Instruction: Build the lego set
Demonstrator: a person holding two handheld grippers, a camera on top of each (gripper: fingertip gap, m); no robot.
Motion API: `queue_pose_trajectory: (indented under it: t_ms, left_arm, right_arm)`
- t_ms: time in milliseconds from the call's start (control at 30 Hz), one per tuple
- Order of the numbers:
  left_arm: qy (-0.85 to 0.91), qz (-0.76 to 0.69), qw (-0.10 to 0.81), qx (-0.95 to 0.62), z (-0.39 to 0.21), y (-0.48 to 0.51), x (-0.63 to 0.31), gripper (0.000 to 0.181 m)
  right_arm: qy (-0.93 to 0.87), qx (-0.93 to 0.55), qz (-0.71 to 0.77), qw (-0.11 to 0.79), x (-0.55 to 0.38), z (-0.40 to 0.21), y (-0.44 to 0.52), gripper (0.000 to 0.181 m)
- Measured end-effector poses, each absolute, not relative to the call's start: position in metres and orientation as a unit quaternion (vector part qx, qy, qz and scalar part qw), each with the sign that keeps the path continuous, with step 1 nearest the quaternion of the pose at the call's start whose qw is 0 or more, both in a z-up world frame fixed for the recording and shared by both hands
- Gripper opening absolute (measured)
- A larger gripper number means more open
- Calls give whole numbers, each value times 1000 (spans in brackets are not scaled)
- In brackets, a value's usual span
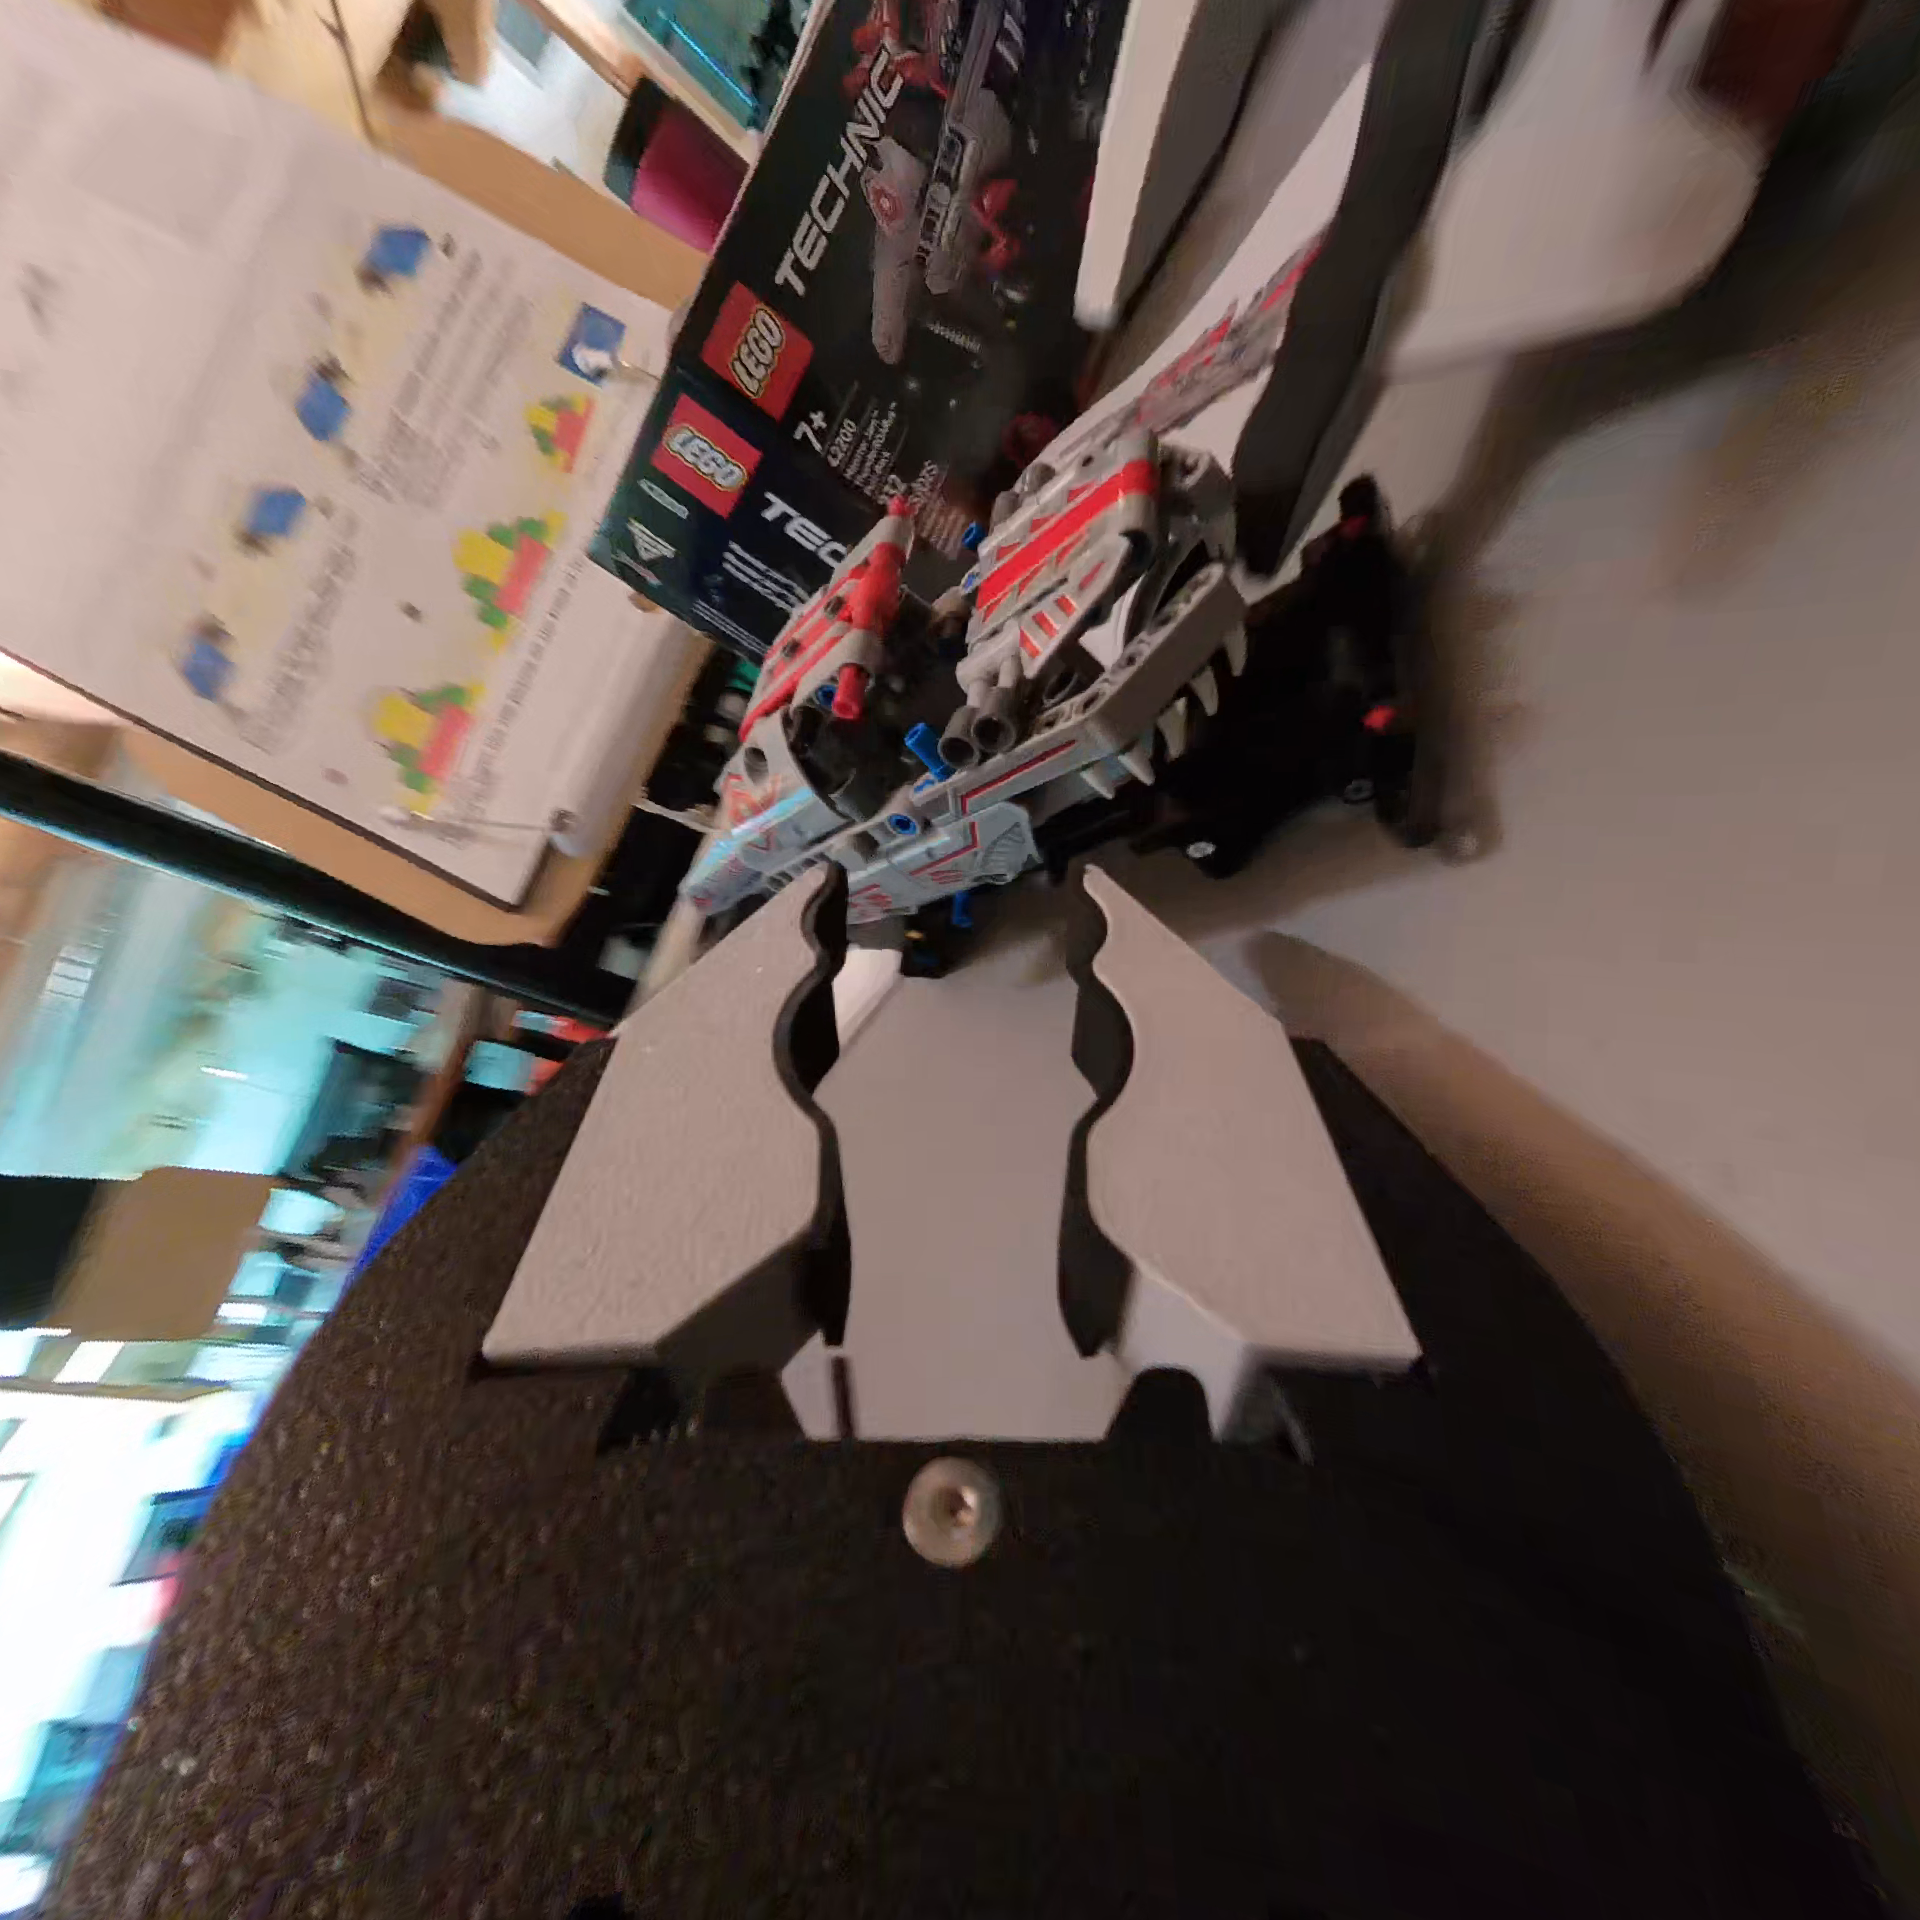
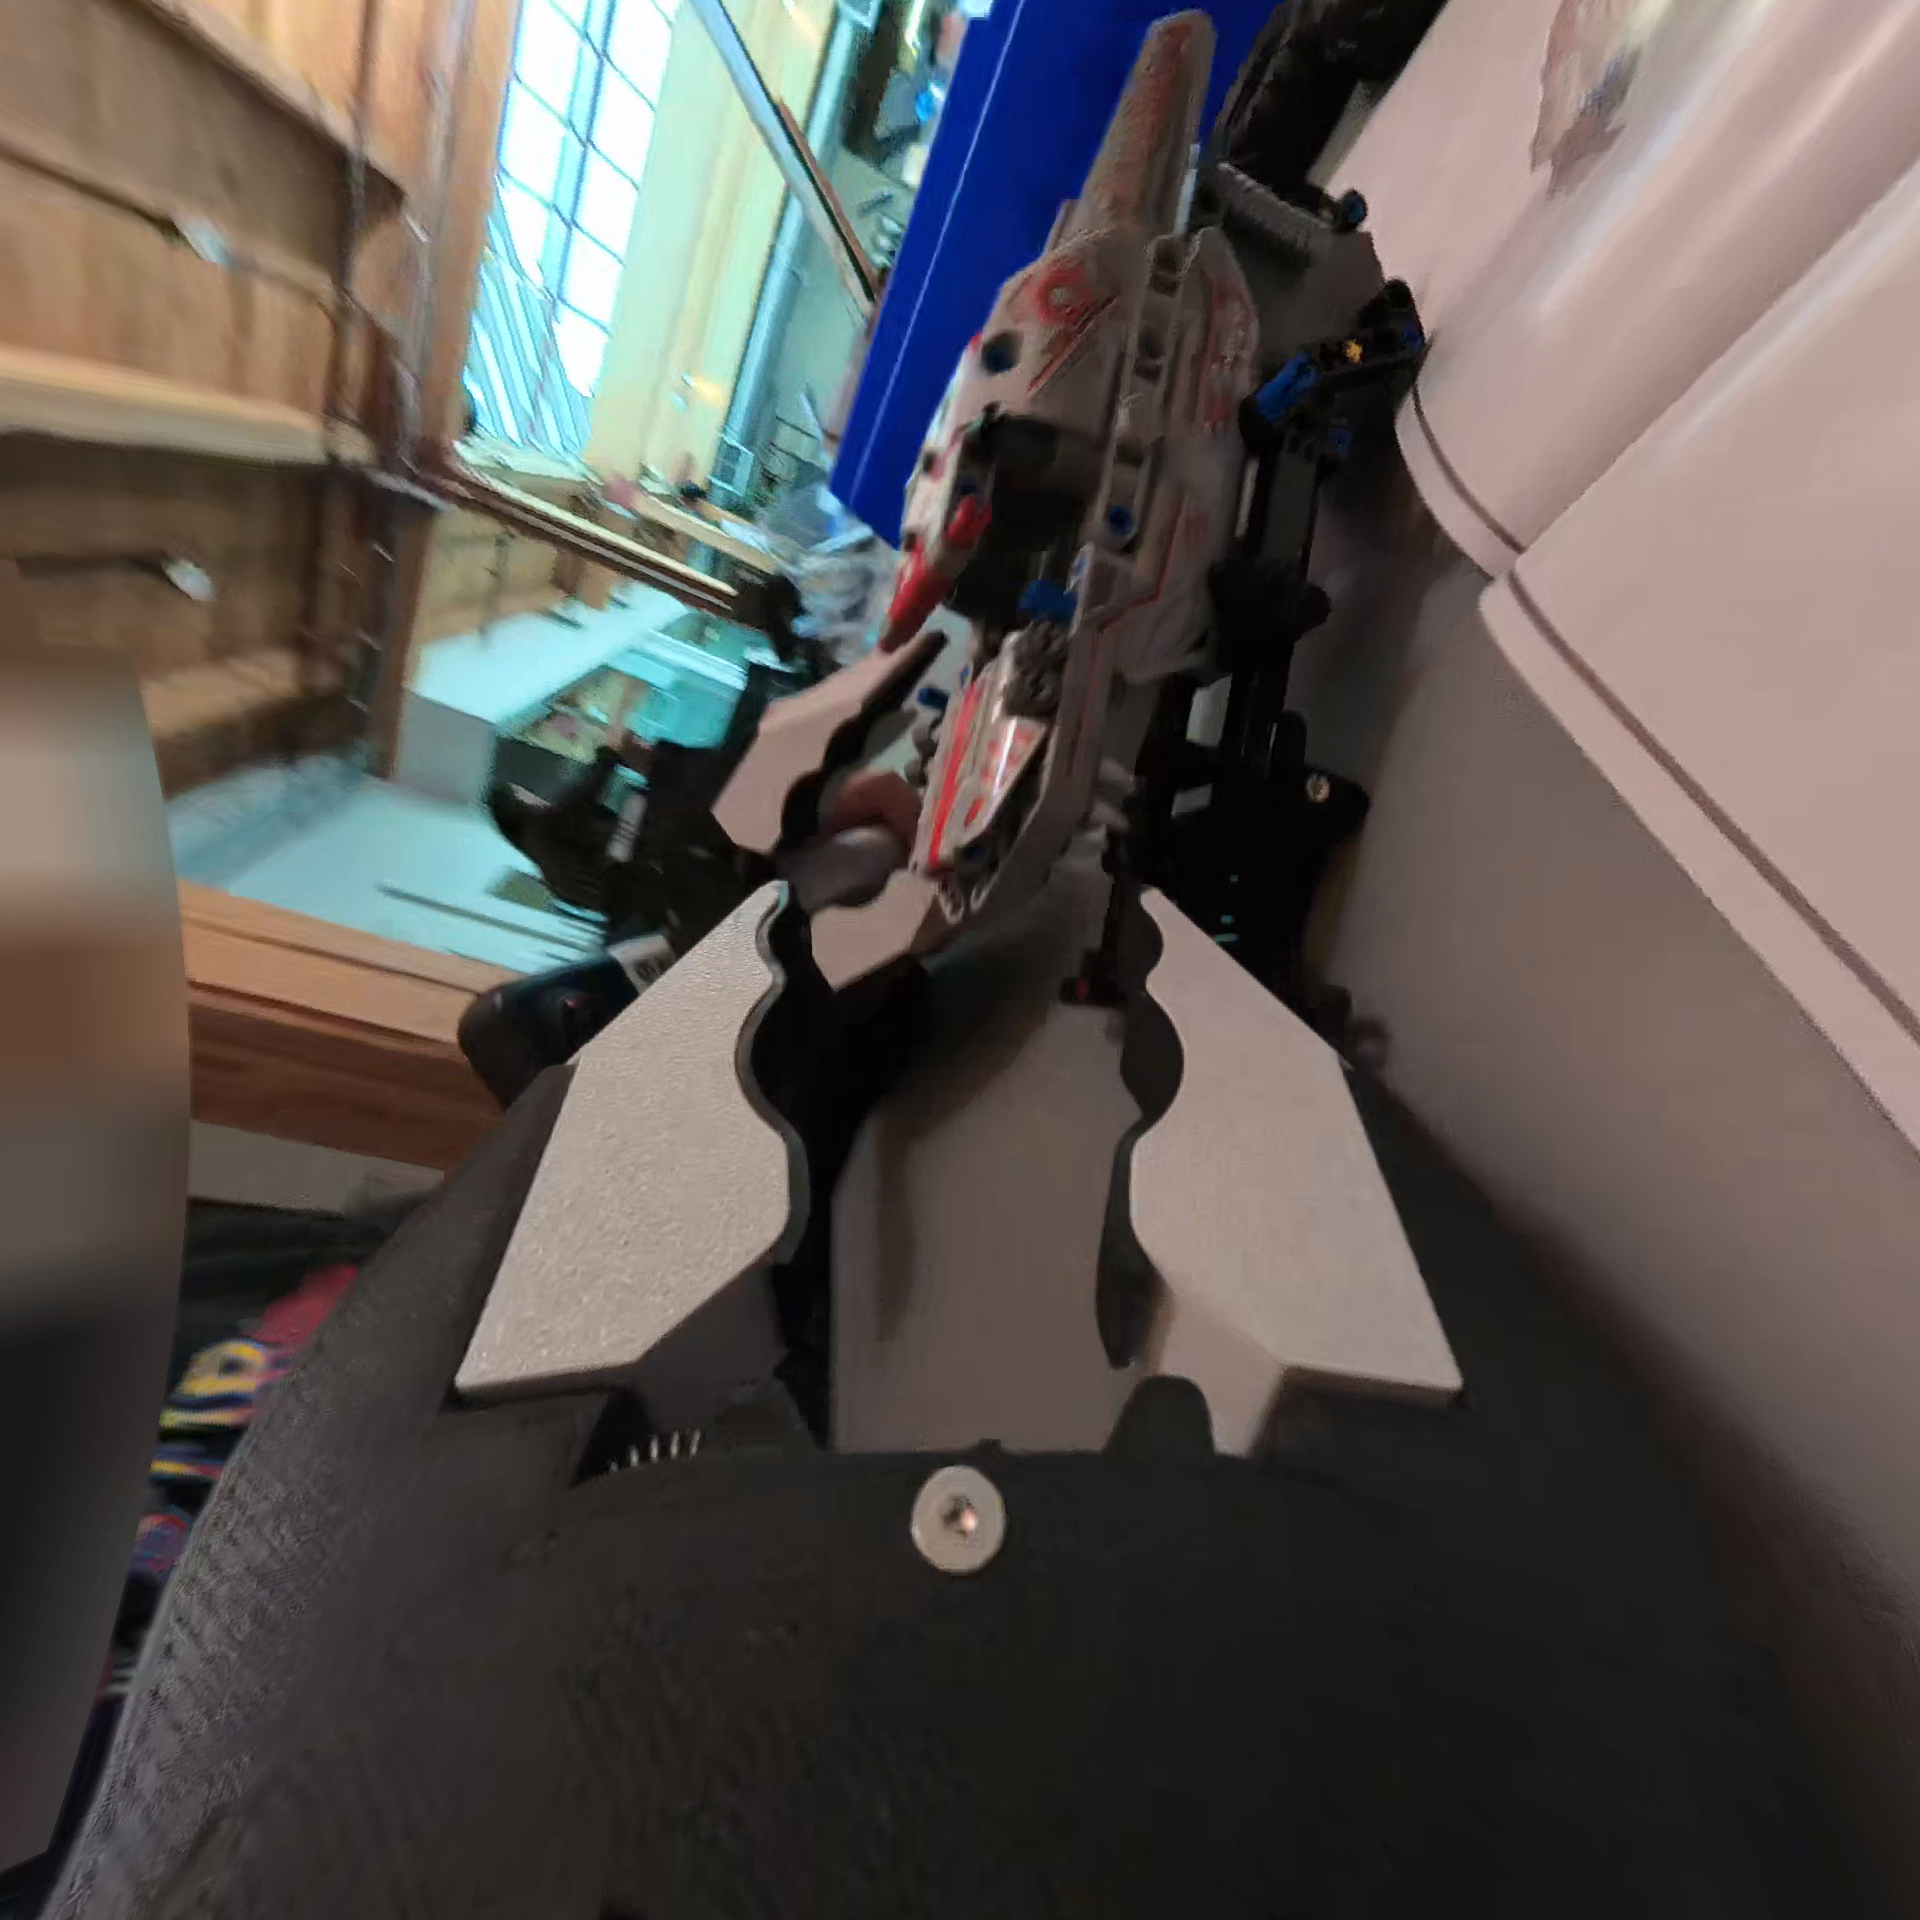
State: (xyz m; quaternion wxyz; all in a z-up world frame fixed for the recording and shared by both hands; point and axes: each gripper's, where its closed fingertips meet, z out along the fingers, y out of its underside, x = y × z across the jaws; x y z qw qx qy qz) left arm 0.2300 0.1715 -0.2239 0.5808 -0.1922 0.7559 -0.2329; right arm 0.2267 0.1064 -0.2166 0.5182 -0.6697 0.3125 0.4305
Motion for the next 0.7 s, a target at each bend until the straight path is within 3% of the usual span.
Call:
queue_pose_trajectory:
  t_ms: [100,267,400,500,700]
  left_arm:
    - [747,-183,624,-136,-223,172,233,39]
    - [714,-127,686,-59,-214,169,237,39]
    - [728,-123,672,-48,-226,167,238,36]
    - [727,-123,674,-43,-225,165,238,33]
    - [733,-128,666,-48,-227,168,241,38]
  right_arm:
    - [199,-764,243,563,230,-215,87,58]
    - [-100,-778,-267,559,250,-191,91,58]
    - [-299,-750,-359,467,220,-207,112,51]
    - [-360,-746,-404,388,228,-224,115,49]
    - [-394,-716,-467,338,250,-226,126,40]
